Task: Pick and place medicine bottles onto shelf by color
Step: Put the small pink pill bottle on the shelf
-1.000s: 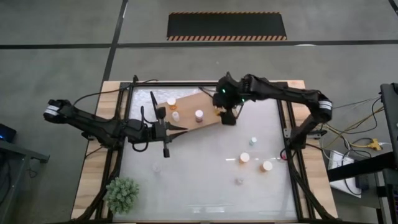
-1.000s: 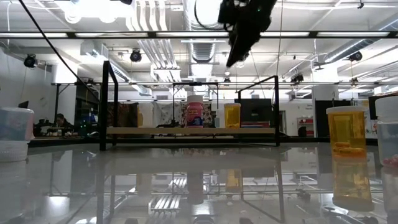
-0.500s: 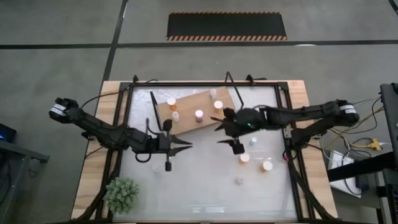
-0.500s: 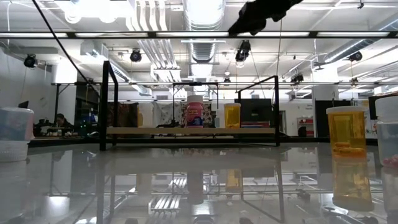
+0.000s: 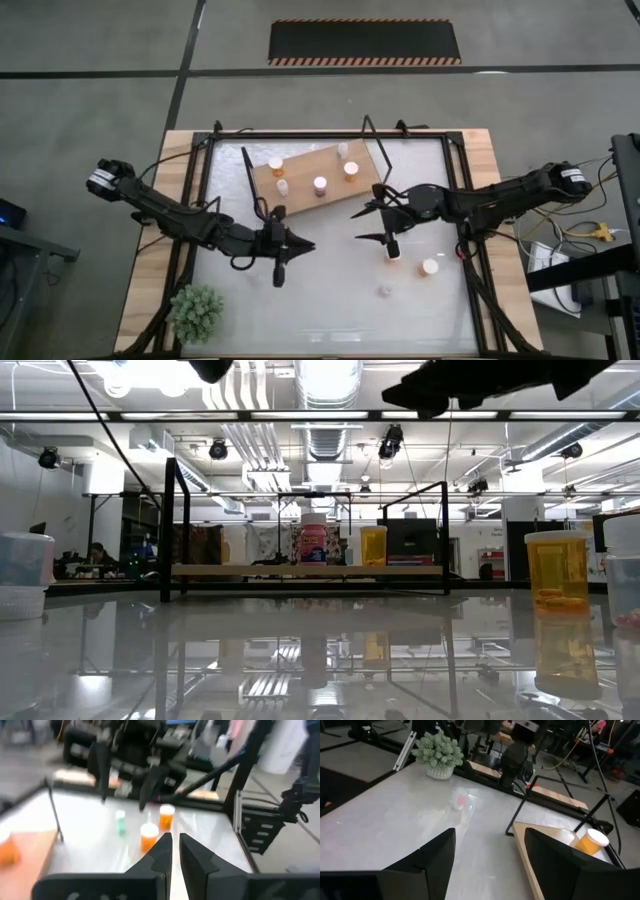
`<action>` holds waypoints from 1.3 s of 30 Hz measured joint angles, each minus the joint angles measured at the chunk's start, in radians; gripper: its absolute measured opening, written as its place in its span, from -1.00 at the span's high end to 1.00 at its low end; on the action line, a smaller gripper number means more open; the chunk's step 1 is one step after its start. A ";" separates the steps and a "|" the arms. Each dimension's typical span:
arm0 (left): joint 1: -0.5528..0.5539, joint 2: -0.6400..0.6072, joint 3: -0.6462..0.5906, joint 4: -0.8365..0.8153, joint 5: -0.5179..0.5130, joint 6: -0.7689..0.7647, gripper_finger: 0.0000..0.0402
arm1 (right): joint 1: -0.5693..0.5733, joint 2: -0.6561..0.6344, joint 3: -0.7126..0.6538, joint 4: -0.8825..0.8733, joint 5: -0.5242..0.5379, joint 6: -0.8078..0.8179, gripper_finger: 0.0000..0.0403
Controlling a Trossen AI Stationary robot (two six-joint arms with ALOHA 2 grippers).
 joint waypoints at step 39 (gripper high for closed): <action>-0.134 0.421 0.469 -1.526 0.381 -0.723 -0.06 | 0.000 -0.110 -0.149 0.020 0.000 -0.029 -0.13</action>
